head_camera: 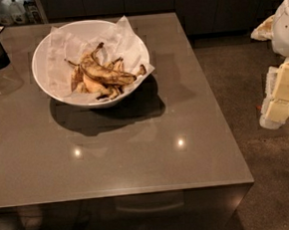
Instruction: Pick banana from white bowl
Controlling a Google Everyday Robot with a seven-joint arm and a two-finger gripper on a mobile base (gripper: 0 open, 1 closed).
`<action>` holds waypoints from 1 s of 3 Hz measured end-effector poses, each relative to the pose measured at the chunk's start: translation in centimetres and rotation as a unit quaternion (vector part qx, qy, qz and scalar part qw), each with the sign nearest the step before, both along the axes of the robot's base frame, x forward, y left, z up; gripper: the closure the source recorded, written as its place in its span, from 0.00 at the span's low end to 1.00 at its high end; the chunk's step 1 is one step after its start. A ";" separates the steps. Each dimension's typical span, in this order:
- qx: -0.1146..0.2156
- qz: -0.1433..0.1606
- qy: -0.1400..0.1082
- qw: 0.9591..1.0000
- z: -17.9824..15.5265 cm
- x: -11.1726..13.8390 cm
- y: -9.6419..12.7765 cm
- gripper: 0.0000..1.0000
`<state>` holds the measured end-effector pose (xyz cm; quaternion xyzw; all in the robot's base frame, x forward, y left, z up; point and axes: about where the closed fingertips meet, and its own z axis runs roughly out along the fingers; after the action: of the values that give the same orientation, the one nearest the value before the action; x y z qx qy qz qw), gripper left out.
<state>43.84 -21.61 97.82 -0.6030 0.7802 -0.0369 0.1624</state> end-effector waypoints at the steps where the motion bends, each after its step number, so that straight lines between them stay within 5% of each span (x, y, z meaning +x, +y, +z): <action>1: -0.003 0.002 -0.003 1.000 0.1 0.3 0.6 0.00; 2: -0.028 -0.021 0.009 0.999 0.3 2.4 2.1 0.00; 3: -0.031 -0.076 0.029 0.996 0.6 5.1 3.9 0.00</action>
Offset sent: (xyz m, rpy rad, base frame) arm 0.0521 0.0421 0.0032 -0.0954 0.1034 -0.3209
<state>48.94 -17.66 98.42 -0.5476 0.8266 -0.0563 0.1176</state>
